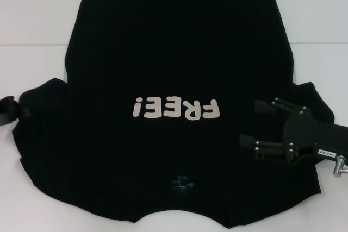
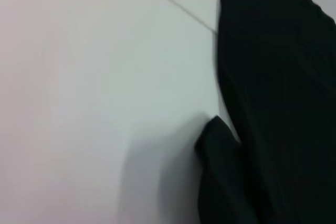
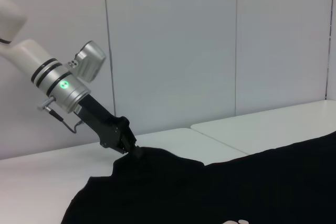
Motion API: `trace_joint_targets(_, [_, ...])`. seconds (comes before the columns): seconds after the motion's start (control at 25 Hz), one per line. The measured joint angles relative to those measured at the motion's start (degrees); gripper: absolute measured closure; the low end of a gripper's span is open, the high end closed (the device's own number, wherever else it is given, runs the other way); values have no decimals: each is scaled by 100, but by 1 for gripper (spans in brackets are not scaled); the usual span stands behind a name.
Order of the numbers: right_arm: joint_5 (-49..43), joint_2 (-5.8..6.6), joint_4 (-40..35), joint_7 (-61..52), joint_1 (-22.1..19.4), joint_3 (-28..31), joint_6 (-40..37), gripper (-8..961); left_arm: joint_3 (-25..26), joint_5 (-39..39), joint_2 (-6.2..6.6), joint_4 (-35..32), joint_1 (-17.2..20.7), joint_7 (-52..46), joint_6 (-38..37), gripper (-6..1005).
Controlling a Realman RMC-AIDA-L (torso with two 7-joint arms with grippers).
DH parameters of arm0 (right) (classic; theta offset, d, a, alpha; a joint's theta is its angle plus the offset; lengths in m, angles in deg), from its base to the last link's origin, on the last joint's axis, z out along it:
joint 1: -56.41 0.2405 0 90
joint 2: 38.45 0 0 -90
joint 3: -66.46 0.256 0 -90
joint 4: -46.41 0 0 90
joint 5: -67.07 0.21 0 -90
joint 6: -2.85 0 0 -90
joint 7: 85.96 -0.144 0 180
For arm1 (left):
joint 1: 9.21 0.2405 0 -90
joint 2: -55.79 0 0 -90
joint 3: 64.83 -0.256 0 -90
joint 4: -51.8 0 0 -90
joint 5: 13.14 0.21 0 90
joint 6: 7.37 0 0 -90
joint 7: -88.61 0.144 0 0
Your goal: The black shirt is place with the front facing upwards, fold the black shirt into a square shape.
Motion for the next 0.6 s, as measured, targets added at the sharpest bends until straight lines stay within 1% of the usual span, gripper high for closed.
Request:
trace_joint_targets(0.16, [0,0,0,0,16,7,-2,11,6,0,39,-27,-8,7,63,998])
trace_joint_targets(0.6, [0,-9,12,0,33,9,1,13,-21,4,96,-90,-88,18,130,999])
